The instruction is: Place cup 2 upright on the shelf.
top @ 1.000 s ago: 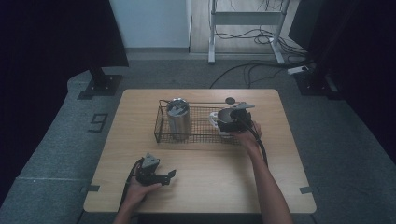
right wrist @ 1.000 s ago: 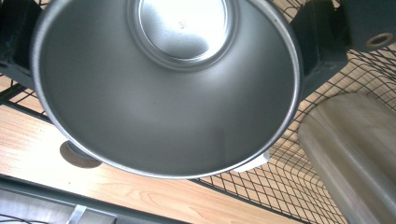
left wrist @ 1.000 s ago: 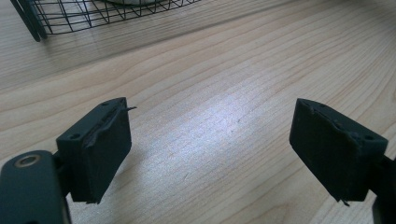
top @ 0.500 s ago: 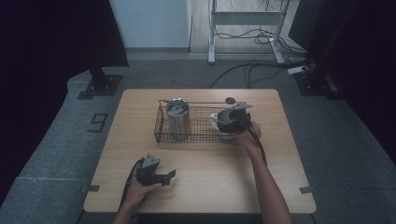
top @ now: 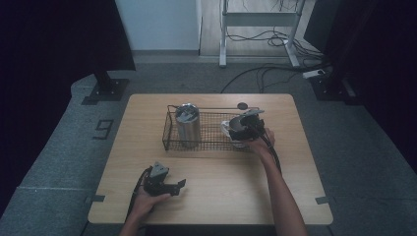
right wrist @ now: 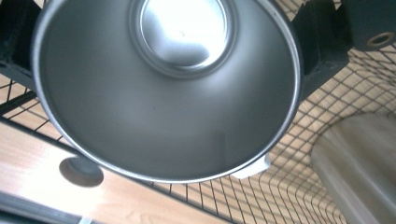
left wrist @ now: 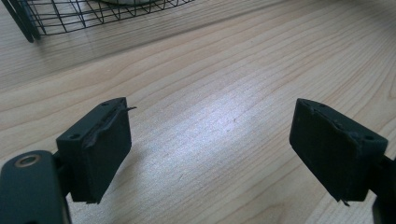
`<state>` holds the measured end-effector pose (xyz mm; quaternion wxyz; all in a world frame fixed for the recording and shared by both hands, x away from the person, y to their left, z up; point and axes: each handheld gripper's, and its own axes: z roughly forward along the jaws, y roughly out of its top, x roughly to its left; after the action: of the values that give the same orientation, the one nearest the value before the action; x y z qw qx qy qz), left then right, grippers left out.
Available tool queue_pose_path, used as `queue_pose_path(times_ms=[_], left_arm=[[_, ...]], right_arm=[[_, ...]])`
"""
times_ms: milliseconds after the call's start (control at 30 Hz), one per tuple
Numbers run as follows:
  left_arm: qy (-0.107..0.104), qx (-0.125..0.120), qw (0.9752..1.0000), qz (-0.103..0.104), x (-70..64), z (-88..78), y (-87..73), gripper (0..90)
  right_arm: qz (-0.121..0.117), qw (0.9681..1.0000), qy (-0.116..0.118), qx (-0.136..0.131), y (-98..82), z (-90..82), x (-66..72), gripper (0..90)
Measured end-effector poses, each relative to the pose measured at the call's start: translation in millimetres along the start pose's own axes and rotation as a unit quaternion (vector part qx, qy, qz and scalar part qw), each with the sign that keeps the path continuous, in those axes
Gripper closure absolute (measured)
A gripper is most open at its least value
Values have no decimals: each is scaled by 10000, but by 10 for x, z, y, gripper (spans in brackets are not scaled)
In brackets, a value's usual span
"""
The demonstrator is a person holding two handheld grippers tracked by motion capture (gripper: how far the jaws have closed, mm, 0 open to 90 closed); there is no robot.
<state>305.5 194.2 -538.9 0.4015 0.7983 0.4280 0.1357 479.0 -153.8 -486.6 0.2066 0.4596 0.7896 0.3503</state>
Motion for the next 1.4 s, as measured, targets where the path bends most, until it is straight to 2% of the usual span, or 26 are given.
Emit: queue_pose_path(times_ms=[133,267,467,567,733,933,1200,1400], left_arm=[[5,-19,10000,-9,6,-9,4,131],[1,-6,10000,-3,6,-5,2,131],[-53,-5,10000,7,1,-4,3,127],[-48,-13,10000,21,-2,-2,2,125],[-77,-21,10000,30,-9,-3,4,120],[-149,-83,9997,-147,12,-24,14,100],[-151,-74,9997,-187,11,-22,16,97],[-178,-72,9996,-205,16,-26,17,93]], right_arm=[[-1,9999,29,119,14,-11,-11,58],[-35,9998,-60,211,15,-25,-2,53],[93,9997,64,225,27,-55,-30,25],[191,9997,102,107,47,-92,-37,1],[221,9996,160,-28,70,-153,-41,0],[356,9988,174,-277,91,-234,-45,0],[425,9961,227,-739,91,-411,-56,5],[489,9939,317,-932,5,-507,-60,26]])
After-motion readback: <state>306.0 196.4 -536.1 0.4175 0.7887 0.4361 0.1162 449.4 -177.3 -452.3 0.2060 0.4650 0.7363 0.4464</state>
